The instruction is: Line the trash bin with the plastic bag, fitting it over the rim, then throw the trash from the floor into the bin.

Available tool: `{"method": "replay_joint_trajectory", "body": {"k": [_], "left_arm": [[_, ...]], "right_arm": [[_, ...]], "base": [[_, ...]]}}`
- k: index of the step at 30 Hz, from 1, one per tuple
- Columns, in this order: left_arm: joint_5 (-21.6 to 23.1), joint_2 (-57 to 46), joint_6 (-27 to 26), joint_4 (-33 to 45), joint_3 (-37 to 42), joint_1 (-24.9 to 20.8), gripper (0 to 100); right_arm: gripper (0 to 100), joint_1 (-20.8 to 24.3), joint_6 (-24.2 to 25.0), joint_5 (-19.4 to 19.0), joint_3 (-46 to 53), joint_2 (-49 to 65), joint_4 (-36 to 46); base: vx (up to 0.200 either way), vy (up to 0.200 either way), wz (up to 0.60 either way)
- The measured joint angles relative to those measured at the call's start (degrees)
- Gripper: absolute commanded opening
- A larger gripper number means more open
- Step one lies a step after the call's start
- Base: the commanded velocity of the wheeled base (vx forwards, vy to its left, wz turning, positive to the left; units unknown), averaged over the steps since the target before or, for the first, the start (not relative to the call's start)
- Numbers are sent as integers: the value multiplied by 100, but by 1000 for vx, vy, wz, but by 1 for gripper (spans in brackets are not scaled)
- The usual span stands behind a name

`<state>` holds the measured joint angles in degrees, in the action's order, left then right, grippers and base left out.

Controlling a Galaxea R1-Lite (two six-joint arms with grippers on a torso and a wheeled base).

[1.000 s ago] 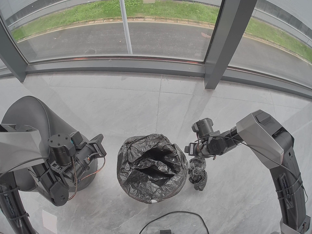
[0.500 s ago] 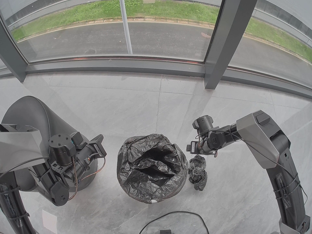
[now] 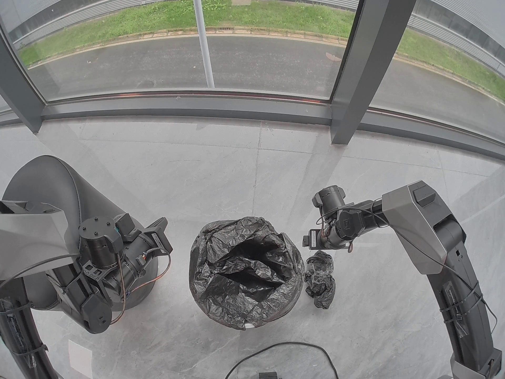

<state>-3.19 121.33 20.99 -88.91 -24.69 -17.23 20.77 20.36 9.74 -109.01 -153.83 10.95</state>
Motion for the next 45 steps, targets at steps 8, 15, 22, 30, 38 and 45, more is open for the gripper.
{"method": "replay_joint_trajectory", "body": {"k": [8,15,22,30,38,45], "left_arm": [[-2,2,0,0,0,0,0],[-2,9,0,0,0,0,0],[-2,9,0,-2,-11,0,0],[-4,9,0,0,-1,-9,0],[-13,11,0,-2,2,-24,0],[-11,11,0,0,5,-33,0]], "right_arm": [[100,-52,-9,-194,-456,-155,728],[100,-99,-6,-246,-546,-411,1354],[100,-107,-22,-249,-560,-739,1614],[100,-104,-16,-239,-560,-1176,1970],[0,-57,-6,-252,-562,-1775,2910],[0,-49,38,-255,-562,-2192,3768]], "base": [[0,0,0],[0,0,0],[0,0,0],[0,0,0],[0,0,0],[0,0,0]]}}
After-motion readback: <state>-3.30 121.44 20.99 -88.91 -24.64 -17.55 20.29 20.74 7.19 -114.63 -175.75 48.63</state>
